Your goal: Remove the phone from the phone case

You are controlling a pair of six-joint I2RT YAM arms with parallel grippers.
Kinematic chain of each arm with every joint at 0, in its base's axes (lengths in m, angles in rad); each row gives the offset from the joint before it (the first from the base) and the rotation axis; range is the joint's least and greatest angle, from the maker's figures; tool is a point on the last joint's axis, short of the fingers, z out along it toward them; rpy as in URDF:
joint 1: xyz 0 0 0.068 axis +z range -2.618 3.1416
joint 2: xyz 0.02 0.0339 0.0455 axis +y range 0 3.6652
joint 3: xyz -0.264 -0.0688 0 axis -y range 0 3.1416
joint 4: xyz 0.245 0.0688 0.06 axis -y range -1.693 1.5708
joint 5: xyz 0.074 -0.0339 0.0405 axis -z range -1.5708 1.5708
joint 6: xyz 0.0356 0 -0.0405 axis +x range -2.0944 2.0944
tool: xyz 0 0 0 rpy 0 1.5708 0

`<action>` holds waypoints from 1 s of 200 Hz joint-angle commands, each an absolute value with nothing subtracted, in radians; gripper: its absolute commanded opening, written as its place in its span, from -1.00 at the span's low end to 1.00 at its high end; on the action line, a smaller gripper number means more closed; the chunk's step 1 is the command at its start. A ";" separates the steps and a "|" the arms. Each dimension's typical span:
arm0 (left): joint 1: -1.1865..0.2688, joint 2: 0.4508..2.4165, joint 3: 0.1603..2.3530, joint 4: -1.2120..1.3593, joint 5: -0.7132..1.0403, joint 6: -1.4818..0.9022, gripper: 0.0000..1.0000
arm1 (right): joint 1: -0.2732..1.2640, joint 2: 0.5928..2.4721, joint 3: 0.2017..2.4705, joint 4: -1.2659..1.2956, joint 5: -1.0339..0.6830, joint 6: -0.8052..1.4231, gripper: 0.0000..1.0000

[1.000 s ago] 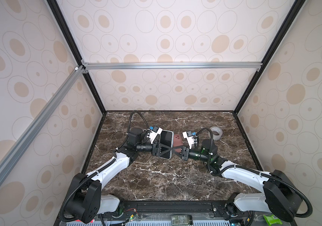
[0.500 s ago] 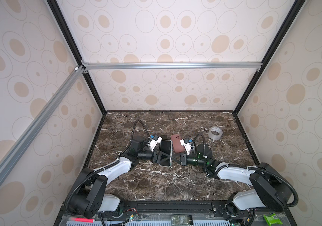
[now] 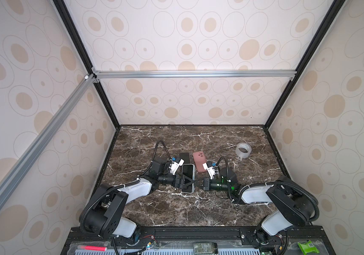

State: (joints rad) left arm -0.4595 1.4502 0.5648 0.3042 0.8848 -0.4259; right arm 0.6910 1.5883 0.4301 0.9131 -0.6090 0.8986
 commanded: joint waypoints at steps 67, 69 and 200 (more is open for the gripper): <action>-0.499 1.512 0.612 0.173 0.730 -0.346 0.86 | 0.698 1.704 0.418 1.122 -0.629 0.965 -1.00; -0.499 1.513 0.612 0.174 0.729 -0.347 0.86 | 0.698 1.705 0.417 1.123 -0.630 0.965 -1.00; -0.529 1.541 0.652 0.055 0.589 -0.304 0.74 | 0.698 1.735 0.420 1.157 -0.627 0.984 -1.00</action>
